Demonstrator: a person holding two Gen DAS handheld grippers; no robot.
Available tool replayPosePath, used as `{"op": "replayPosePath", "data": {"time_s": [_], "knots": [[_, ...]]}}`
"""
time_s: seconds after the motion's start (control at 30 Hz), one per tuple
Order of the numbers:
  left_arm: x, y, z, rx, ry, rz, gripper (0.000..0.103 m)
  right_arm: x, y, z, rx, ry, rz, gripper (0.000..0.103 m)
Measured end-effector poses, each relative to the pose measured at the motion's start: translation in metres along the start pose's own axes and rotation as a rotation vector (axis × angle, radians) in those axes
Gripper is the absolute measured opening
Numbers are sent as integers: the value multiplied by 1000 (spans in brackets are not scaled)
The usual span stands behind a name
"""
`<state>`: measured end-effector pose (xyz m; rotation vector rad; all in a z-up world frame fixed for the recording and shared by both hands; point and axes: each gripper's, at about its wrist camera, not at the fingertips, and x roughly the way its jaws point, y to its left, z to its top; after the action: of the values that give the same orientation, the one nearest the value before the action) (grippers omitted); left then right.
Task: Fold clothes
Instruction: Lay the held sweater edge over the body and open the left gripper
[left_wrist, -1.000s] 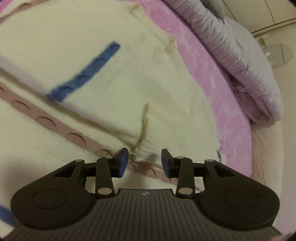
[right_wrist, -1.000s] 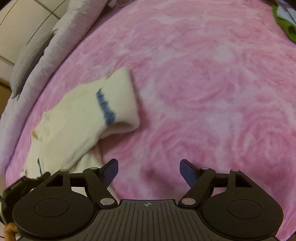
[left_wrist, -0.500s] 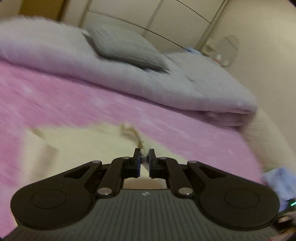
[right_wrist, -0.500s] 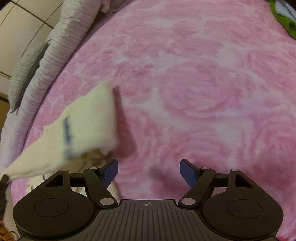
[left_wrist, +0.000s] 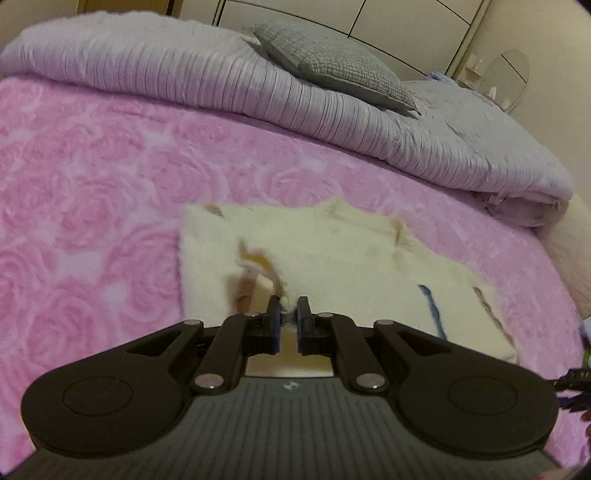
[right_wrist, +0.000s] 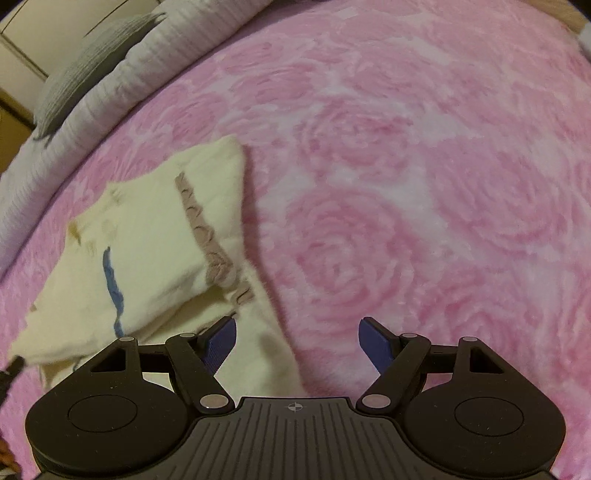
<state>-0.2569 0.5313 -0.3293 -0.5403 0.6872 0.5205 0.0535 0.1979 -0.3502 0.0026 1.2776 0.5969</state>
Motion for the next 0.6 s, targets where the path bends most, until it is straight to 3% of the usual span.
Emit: {"op": "replayPosePath", "data": {"time_s": [0.13, 0.2, 0.27, 0.4, 0.47, 0.53, 0.6], "knots": [[34, 21, -12, -67, 150, 69, 6, 2, 7, -8, 17, 10, -26, 77], [35, 20, -5, -50, 151, 76, 9, 0, 12, -14, 21, 11, -34, 77], [29, 15, 3, -15, 132, 128, 12, -5, 19, -20, 8, -1, -44, 77], [8, 21, 17, -74, 44, 234, 11, -17, 31, -35, -30, -20, -71, 77], [11, 16, 23, -60, 25, 120, 11, -21, 34, -44, -22, -25, -65, 77], [27, 2, 21, 15, 77, 19, 12, -24, 38, -54, -15, -35, -59, 77], [48, -3, 12, 83, 121, -14, 14, -27, 44, -67, -30, -55, -72, 77]]}}
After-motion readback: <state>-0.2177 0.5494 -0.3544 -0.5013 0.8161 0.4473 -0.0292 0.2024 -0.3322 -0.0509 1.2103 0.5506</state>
